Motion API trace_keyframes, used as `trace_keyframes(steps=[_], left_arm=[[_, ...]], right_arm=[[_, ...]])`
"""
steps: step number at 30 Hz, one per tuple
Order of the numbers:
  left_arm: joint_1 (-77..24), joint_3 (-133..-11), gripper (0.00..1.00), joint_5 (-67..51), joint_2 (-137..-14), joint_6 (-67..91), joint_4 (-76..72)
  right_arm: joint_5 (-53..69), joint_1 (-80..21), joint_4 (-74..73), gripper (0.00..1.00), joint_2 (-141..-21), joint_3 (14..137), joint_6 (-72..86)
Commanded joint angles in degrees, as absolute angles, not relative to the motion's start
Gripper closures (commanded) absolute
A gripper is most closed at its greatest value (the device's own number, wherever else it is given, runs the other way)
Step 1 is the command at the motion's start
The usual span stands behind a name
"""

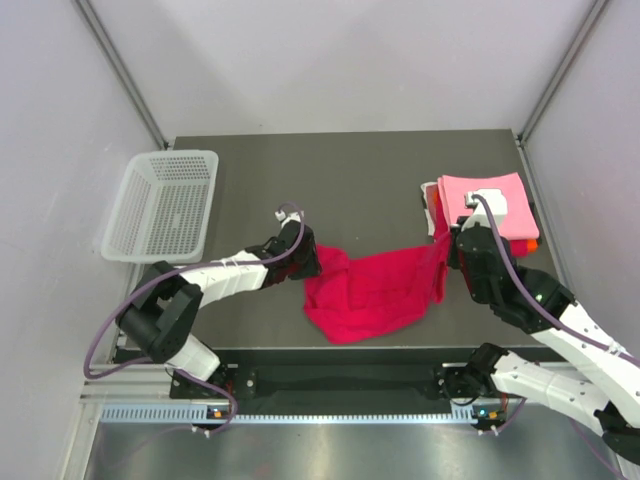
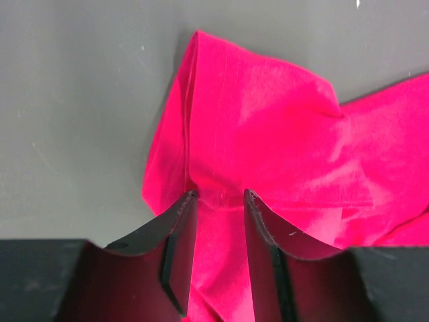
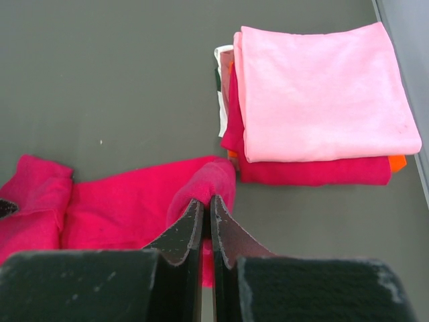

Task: Fold and stack the t-shirts
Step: Flatten the tshirt out

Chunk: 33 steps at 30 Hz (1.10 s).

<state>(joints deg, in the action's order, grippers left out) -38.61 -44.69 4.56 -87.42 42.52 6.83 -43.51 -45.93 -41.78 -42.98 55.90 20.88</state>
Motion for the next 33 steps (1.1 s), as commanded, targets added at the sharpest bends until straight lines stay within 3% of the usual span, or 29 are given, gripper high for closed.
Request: trace_keyframes(steps=[1, 4, 6, 10, 15, 20, 24, 33], left_arm=[[-38.2, -47.4, 0.62, 7.2, -89.1, 43.4, 5.4], [-38.1, -48.4, 0.57, 8.1, -90.7, 44.3, 6.4], [-38.1, -49.0, 0.47, 9.0, -91.1, 45.0, 7.7], [-38.0, -49.0, 0.46, 11.7, -90.8, 45.7, 8.9], [-37.1, -49.2, 0.62, 11.1, -91.5, 45.9, 9.3], [-37.1, -48.7, 1.00, 10.5, -91.8, 46.2, 8.3], [-34.9, -50.4, 1.00, 10.0, -89.6, 45.1, 11.0], [-14.9, -56.2, 1.00, -2.4, -80.9, 40.3, 16.6]], right_arm=[[-43.5, -45.4, -39.6, 1.00, -42.0, 55.7, 21.3], [-43.1, -45.4, -39.6, 1.00, -41.6, 55.5, 21.3], [-42.9, -45.4, -39.6, 1.00, -41.5, 55.5, 21.4], [-42.9, -45.4, -39.6, 1.00, -41.3, 55.5, 21.1], [-42.9, -45.4, -39.6, 1.00, -41.1, 55.2, 21.0], [-42.4, -45.4, -39.6, 1.00, -41.0, 54.8, 21.4], [-41.4, -45.4, -40.2, 1.00, -40.4, 53.2, 22.5], [-37.2, -45.4, -40.5, 1.00, -36.5, 46.6, 28.5]])
